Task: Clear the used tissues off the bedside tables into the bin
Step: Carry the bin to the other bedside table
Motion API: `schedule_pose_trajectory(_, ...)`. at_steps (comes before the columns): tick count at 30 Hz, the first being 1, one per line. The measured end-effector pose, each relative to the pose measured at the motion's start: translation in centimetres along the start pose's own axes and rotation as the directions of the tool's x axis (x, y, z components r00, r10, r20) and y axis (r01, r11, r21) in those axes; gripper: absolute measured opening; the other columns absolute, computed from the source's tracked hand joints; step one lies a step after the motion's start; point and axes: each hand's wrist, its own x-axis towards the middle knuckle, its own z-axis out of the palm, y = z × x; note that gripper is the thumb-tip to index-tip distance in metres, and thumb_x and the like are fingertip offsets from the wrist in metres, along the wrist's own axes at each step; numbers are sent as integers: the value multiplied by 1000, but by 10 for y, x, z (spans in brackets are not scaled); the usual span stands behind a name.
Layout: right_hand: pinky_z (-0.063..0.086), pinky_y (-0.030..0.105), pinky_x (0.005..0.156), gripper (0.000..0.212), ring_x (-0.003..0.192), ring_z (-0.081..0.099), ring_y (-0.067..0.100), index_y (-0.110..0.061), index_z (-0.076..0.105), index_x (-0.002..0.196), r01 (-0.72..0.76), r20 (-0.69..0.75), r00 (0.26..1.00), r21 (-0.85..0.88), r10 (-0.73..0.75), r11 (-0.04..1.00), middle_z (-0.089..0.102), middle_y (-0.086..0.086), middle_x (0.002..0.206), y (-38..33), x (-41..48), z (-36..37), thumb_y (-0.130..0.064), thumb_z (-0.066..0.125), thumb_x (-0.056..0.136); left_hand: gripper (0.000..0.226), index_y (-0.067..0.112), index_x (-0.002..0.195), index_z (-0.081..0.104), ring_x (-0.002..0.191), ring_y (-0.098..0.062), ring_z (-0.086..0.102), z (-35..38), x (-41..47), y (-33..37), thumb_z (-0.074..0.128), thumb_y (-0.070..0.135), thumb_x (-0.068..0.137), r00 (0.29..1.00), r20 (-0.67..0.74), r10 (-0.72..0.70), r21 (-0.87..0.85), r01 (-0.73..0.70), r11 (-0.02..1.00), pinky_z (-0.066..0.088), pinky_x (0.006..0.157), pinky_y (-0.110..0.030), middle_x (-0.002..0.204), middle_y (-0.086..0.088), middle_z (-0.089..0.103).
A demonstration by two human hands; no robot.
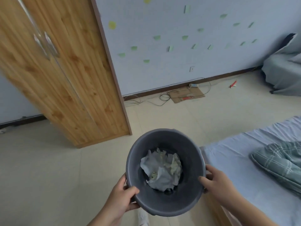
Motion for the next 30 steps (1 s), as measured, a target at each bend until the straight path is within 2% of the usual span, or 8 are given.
schedule_pose_trajectory(2, 60, 28, 60, 33, 70, 77, 17, -29, 68, 115, -38, -36, 999, 36, 39, 999, 83, 0, 85, -12, 49, 7, -6, 63, 92, 59, 50, 102, 77, 86, -30, 82, -4, 57, 36, 63, -6, 89, 1000, 17, -2, 26, 1, 1000, 67, 68, -43, 98, -9, 83)
schedule_pose_trajectory(6, 66, 42, 70, 29, 75, 79, 26, -26, 71, 108, -110, -126, 985, 84, 120, 990, 83, 2, 83, -49, 125, -11, -6, 62, 89, 55, 47, 109, 75, 80, -25, 81, 8, 152, 124, 62, -3, 89, 994, 103, -41, 149, 26, 989, 66, 70, -41, 97, -8, 83)
schedule_pose_trajectory(10, 62, 27, 61, 31, 71, 79, 18, -29, 72, 111, -98, -229, 964, 170, 136, 981, 83, 2, 84, -88, 182, -58, -8, 62, 91, 49, 51, 103, 76, 85, -26, 81, 47, 227, 224, 66, 8, 83, 979, 198, -37, 253, -15, 967, 67, 72, -39, 99, -6, 83)
schedule_pose_trajectory(14, 63, 39, 73, 27, 74, 80, 21, -31, 69, 110, -100, -331, 927, 239, 178, 966, 84, 1, 85, -99, 251, -105, -11, 63, 92, 52, 56, 101, 75, 85, -26, 82, 110, 310, 298, 66, 11, 77, 964, 266, -21, 327, -70, 942, 67, 73, -40, 96, -3, 83)
schedule_pose_trajectory(16, 61, 40, 75, 26, 73, 80, 17, -32, 68, 110, -118, -361, 909, 257, 208, 959, 83, -3, 82, -98, 291, -125, -14, 63, 92, 52, 53, 104, 75, 82, -24, 81, 143, 354, 325, 66, 11, 74, 959, 282, -14, 360, -93, 928, 67, 72, -41, 94, -3, 83)
schedule_pose_trajectory(22, 64, 51, 83, 26, 76, 80, 15, -35, 68, 106, -157, -356, 893, 327, 275, 932, 83, -6, 82, -114, 421, -212, -15, 60, 92, 54, 51, 103, 77, 78, -23, 78, 242, 482, 413, 64, 1, 85, 951, 302, -67, 462, -84, 883, 68, 70, -40, 92, -4, 82)
schedule_pose_trajectory(27, 66, 46, 75, 24, 72, 80, 10, -38, 67, 108, -105, -447, 863, 298, 235, 949, 82, -11, 81, -143, 496, -325, -20, 63, 93, 52, 46, 114, 73, 82, -28, 80, 341, 558, 497, 66, 3, 84, 919, 387, -78, 484, -131, 865, 67, 69, -38, 101, -8, 83)
schedule_pose_trajectory(30, 66, 46, 79, 25, 78, 81, 13, -39, 65, 113, -47, -514, 824, 358, 239, 933, 83, -8, 86, -145, 532, -381, -24, 64, 92, 54, 47, 120, 69, 94, -34, 81, 408, 608, 535, 65, 1, 91, 882, 466, -70, 495, -195, 847, 68, 72, -41, 104, -9, 83)
